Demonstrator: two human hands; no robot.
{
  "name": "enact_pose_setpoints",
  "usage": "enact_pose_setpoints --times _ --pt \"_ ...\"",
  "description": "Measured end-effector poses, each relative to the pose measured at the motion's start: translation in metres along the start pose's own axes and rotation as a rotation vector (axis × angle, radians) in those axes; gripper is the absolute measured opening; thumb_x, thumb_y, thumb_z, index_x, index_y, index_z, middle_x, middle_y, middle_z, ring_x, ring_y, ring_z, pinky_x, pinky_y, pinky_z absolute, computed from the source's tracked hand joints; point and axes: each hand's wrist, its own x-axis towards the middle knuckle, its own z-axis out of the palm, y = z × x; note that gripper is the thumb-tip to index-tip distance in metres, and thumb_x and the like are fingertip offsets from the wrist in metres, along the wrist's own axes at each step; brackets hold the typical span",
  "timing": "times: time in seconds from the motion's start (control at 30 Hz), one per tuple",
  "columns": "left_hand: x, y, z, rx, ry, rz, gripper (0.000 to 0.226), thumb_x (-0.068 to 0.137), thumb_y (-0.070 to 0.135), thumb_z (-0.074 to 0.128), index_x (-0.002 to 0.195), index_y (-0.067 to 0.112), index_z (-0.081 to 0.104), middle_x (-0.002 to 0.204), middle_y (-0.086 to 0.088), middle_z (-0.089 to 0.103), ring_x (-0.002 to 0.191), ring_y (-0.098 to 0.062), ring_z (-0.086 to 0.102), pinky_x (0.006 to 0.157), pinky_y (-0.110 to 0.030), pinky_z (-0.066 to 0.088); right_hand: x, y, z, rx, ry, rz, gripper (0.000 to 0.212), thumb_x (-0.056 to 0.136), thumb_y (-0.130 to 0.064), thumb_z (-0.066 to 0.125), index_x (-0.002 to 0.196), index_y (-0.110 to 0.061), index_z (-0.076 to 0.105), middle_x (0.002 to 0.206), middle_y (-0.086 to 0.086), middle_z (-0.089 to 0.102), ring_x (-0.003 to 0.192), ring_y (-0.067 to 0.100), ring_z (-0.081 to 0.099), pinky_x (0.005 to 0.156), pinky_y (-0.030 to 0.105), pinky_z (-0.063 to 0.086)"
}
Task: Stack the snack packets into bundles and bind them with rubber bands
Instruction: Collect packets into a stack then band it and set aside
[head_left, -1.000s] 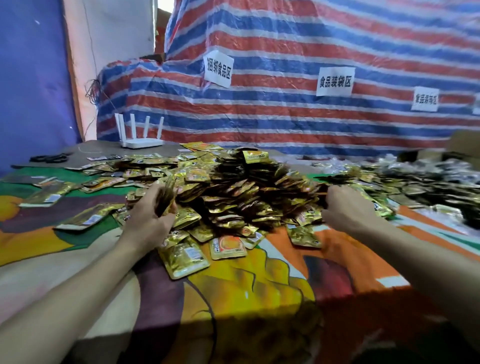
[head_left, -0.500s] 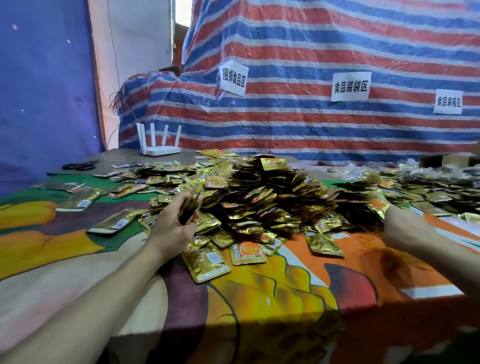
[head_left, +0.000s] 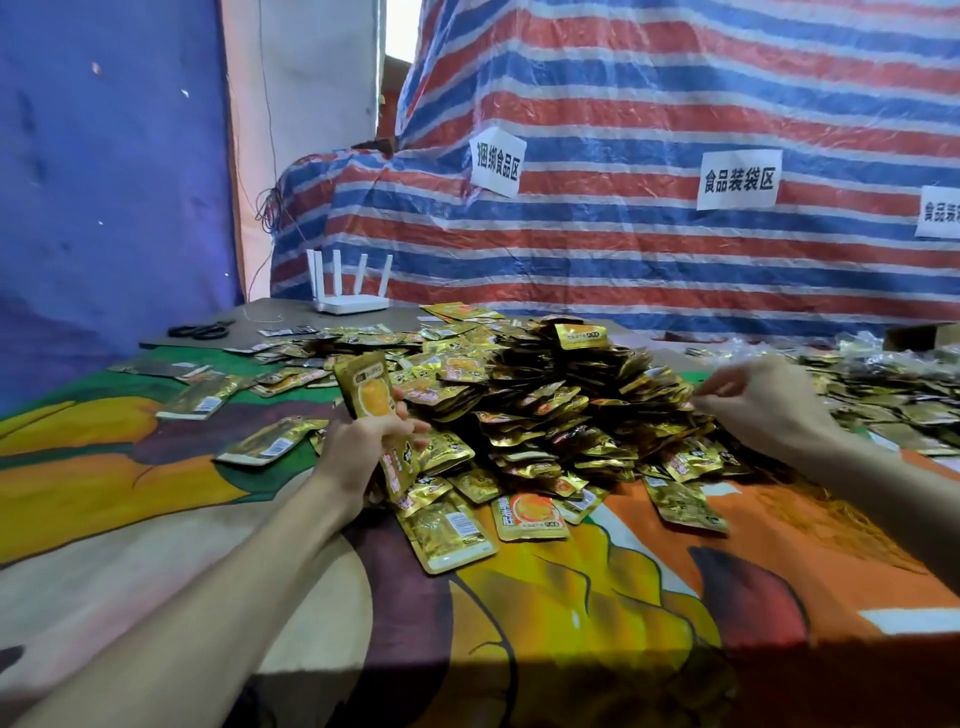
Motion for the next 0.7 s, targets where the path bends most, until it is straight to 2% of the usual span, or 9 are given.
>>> enact_pose_setpoints --times 0.07,0.17,0.27,0.33,0.4,0.47,0.57,0.63,0.7 --pt "-0.001 0.001 0.002 0.016 -0.015 0.016 0.028 0.084 -0.014 0.051 0.096 0.008 0.065 0.08 -0.005 0.062 0.079 -0.027 0.067 0.083 -0.044 0.053 -0.004 -0.034 0.021 0.216 -0.071 -0.08 0.003 0.089 -0.019 0.076 0.089 -0.019 0.079 0.088 0.0 0.075 0.073 0.009 0.066 0.059 0.023 0.051" --pt "-0.003 0.003 0.001 0.026 0.016 -0.028 0.025 0.081 -0.014 0.051 0.096 -0.003 0.067 0.084 -0.018 0.061 0.073 -0.03 0.059 0.074 -0.041 0.049 -0.011 -0.086 0.061 0.464 -0.165 -0.153 0.004 0.088 -0.025 0.077 0.089 -0.023 0.08 0.086 -0.003 0.076 0.078 0.016 0.071 0.068 0.037 0.061" --pt "-0.006 0.007 0.002 0.04 0.082 -0.104 0.017 0.08 -0.008 0.055 0.077 -0.005 0.071 0.077 -0.022 0.066 0.063 -0.03 0.061 0.061 -0.034 0.051 -0.015 -0.136 0.101 0.673 -0.2 -0.185 0.005 0.087 -0.023 0.079 0.083 -0.025 0.08 0.074 0.001 0.075 0.073 0.025 0.072 0.064 0.041 0.061" --pt "-0.005 0.007 0.001 0.031 0.103 -0.137 0.025 0.079 -0.005 0.058 0.063 0.003 0.075 0.072 -0.018 0.069 0.059 -0.027 0.064 0.057 -0.032 0.052 -0.014 -0.163 0.123 0.763 -0.195 -0.221 0.009 0.086 -0.023 0.079 0.079 -0.029 0.079 0.073 -0.005 0.075 0.07 0.015 0.072 0.061 0.033 0.061" --pt "-0.004 0.009 0.0 -0.004 0.107 -0.157 0.026 0.078 -0.005 0.058 0.06 0.003 0.076 0.07 -0.018 0.069 0.058 -0.028 0.064 0.062 -0.036 0.054 -0.012 -0.183 0.14 0.835 -0.168 -0.246 0.007 0.086 -0.019 0.079 0.082 -0.024 0.08 0.075 -0.008 0.076 0.071 0.006 0.072 0.064 0.026 0.057" --pt "0.0 0.009 -0.002 -0.053 0.119 -0.179 0.023 0.075 -0.009 0.058 0.06 -0.001 0.074 0.068 -0.021 0.066 0.057 -0.03 0.062 0.066 -0.042 0.054 -0.012 -0.193 0.156 0.866 -0.13 -0.244 0.003 0.087 -0.015 0.078 0.087 -0.016 0.081 0.078 -0.005 0.077 0.075 0.006 0.074 0.071 0.029 0.058" --pt "0.006 0.007 -0.005 -0.053 0.175 -0.191 0.017 0.071 -0.009 0.062 0.059 -0.004 0.073 0.068 -0.022 0.065 0.061 -0.033 0.062 0.07 -0.049 0.057 -0.018 -0.195 0.171 0.834 -0.064 -0.267 0.005 0.088 -0.016 0.078 0.09 -0.015 0.082 0.08 -0.006 0.077 0.08 0.005 0.073 0.087 0.034 0.058" --pt "0.008 0.007 -0.007 -0.05 0.186 -0.19 0.015 0.069 -0.006 0.061 0.061 -0.002 0.073 0.07 -0.02 0.066 0.067 -0.034 0.062 0.08 -0.055 0.056 -0.018 -0.195 0.173 0.856 -0.062 -0.295 0.005 0.087 -0.019 0.079 0.09 -0.016 0.082 0.077 -0.01 0.077 0.078 0.002 0.072 0.082 0.032 0.059" --pt "0.009 0.009 -0.009 -0.087 0.172 -0.167 0.013 0.063 -0.003 0.06 0.06 0.003 0.072 0.069 -0.017 0.063 0.062 -0.031 0.058 0.077 -0.05 0.053 -0.016 -0.192 0.173 0.847 -0.083 -0.302 0.006 0.087 -0.022 0.079 0.091 -0.018 0.082 0.079 -0.009 0.076 0.077 0.006 0.071 0.075 0.035 0.061"
